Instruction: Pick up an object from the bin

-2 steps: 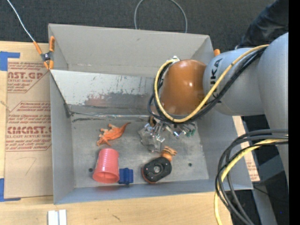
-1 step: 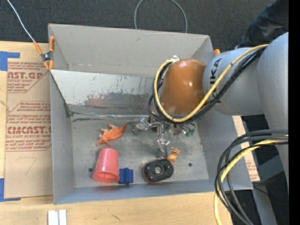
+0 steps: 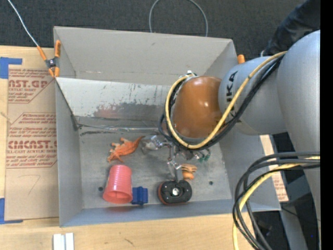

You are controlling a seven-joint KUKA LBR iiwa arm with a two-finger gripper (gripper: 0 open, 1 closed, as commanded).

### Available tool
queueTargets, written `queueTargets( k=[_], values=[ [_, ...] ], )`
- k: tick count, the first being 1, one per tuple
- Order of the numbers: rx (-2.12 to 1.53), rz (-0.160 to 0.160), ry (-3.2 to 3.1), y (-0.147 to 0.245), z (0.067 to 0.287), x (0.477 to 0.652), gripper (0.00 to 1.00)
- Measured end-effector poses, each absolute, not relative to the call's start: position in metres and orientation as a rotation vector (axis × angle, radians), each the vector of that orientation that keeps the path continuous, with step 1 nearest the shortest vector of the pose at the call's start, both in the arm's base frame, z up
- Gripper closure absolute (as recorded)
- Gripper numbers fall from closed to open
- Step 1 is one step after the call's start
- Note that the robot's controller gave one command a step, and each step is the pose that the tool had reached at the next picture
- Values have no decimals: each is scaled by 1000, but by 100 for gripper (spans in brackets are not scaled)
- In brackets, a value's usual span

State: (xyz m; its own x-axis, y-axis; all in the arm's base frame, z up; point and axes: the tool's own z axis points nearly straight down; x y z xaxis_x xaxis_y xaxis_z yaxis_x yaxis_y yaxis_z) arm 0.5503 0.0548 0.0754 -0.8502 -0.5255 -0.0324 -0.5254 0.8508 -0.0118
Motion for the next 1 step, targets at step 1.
queueTargets(
  k=[1],
  values=[
    [-691, -8, 2991, 2, 77, 517, 0]
  ],
)
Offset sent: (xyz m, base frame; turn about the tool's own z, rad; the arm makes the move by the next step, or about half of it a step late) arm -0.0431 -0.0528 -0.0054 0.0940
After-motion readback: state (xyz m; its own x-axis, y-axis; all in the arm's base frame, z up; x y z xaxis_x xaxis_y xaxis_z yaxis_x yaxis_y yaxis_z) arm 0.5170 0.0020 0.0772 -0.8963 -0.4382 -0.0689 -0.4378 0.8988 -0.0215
